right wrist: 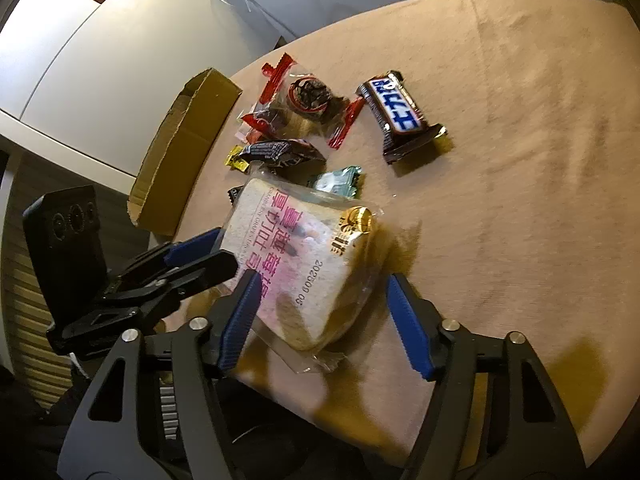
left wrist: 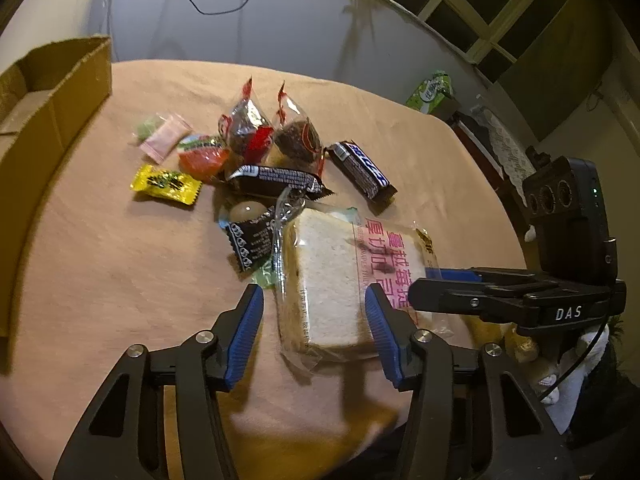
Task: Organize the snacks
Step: 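Lower the left gripper onto the wrapped bread slice and close it, then carry the bread slice with the left gripper into the cardboard box, then open the left gripper to release the bread and withdraw, then grasp the black candy with the left gripper while the right grasps the chocolate bar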
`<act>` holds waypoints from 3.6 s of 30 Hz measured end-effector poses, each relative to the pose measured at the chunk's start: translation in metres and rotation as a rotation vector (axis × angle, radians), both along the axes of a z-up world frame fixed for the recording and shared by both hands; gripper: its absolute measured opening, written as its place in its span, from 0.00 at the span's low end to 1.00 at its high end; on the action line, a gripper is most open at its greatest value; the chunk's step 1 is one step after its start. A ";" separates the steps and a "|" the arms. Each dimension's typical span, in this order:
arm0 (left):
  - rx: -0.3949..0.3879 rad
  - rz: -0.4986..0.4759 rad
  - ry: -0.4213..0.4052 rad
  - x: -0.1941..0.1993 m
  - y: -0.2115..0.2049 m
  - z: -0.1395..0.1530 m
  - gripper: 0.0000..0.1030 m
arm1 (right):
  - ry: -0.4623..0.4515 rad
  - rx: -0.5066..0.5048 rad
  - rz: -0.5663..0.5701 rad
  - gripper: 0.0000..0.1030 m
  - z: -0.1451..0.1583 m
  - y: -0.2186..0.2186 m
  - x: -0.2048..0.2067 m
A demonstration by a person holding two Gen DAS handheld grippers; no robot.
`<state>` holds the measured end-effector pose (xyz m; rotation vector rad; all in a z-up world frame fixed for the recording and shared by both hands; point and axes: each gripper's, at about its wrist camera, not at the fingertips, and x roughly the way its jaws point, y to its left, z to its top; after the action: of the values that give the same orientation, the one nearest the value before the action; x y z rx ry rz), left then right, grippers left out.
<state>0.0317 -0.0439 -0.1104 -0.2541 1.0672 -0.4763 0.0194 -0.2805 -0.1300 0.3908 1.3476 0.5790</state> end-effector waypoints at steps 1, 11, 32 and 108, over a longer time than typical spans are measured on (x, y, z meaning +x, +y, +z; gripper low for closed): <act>-0.009 -0.003 0.006 0.000 0.000 -0.001 0.48 | 0.008 0.007 0.003 0.60 -0.001 0.001 0.001; -0.026 -0.017 -0.001 -0.004 0.002 0.005 0.43 | 0.008 -0.012 0.023 0.53 0.004 0.007 0.004; -0.037 0.180 -0.201 -0.010 0.102 0.066 0.43 | -0.145 -0.024 0.203 0.52 0.075 0.121 0.046; 0.240 0.027 -0.172 0.020 0.022 0.023 0.48 | -0.337 -0.449 0.267 0.65 0.033 0.043 0.093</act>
<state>0.0513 -0.0221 -0.0870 -0.0151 0.9410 -0.3352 0.1122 -0.2377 -0.0966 -0.2480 1.1651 0.5148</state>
